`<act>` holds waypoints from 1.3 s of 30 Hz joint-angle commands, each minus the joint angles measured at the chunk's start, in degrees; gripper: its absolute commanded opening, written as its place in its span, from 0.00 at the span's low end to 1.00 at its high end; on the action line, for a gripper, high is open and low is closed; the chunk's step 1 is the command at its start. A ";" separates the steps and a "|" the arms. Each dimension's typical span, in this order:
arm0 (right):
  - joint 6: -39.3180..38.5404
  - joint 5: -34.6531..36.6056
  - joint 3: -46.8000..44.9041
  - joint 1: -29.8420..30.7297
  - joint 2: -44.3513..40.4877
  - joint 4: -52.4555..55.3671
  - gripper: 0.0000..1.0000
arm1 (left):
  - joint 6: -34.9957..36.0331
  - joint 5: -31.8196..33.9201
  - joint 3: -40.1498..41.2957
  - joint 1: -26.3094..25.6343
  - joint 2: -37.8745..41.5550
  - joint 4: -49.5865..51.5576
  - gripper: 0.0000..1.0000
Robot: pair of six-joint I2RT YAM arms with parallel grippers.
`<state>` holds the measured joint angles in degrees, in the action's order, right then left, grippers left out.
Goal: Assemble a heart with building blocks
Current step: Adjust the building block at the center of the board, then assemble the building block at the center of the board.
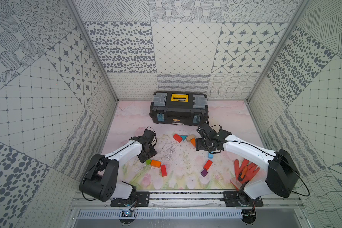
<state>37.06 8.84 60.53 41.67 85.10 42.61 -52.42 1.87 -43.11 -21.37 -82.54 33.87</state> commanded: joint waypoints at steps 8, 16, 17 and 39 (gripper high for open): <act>0.47 0.59 -0.23 0.20 -0.18 -1.04 0.74 | 4.84 0.18 -4.28 -3.42 -2.92 0.95 0.59; 0.47 1.40 -0.93 0.18 -1.04 -0.95 0.74 | 10.19 -2.27 -6.12 -5.33 -1.73 7.87 0.58; 0.53 1.38 -0.95 0.24 -1.02 -1.02 0.74 | 10.79 -2.14 -6.24 -5.52 -0.81 8.73 0.61; 0.91 1.89 -1.86 0.19 -3.66 -0.15 0.64 | 21.04 -5.00 -10.09 -6.13 -8.10 11.84 0.37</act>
<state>37.12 9.76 59.64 41.67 83.68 42.85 -34.39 -3.09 -52.34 -27.35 -89.91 43.13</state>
